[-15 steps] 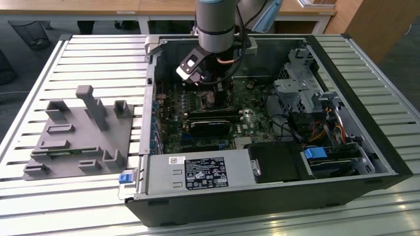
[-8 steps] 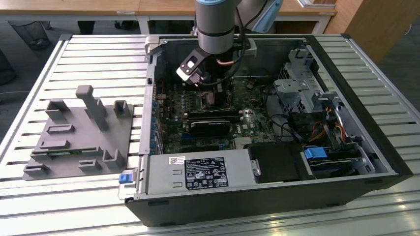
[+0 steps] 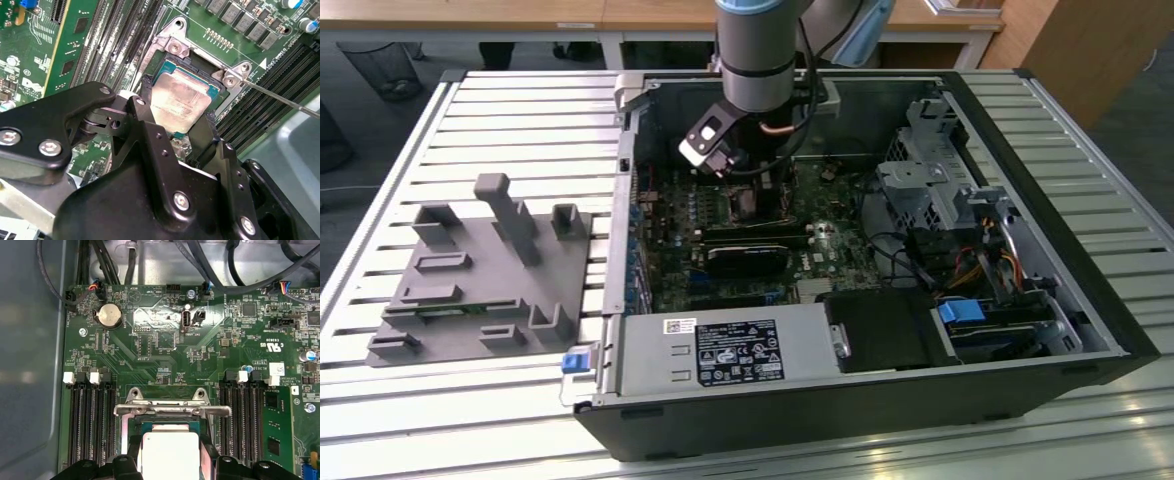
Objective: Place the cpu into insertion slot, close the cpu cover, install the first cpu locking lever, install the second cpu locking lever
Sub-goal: 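Place the cpu into insertion slot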
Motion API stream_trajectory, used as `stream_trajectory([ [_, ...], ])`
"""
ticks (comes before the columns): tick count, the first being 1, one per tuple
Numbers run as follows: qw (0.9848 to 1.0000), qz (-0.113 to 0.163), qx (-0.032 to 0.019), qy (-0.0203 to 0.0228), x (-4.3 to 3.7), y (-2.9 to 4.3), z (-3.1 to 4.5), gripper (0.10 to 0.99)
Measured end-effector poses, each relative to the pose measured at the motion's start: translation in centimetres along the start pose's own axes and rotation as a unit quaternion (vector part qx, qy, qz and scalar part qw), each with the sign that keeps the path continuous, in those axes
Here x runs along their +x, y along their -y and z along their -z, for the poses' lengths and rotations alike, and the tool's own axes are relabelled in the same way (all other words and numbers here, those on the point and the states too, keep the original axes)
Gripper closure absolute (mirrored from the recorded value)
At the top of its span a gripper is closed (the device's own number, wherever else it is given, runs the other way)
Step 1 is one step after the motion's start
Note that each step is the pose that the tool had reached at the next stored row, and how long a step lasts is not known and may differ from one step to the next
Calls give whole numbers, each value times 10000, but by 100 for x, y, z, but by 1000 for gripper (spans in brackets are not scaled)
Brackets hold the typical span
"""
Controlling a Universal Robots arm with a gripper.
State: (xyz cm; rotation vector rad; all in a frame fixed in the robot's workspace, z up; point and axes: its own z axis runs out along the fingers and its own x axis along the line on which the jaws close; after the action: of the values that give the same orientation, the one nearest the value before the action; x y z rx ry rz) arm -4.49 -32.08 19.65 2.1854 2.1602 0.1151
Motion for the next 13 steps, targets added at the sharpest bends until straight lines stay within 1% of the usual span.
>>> stream_trajectory([
  [8,10000,18,0,4,6,4,-42,545],
  [13,10000,18,0,4,6,5,-47,545],
])
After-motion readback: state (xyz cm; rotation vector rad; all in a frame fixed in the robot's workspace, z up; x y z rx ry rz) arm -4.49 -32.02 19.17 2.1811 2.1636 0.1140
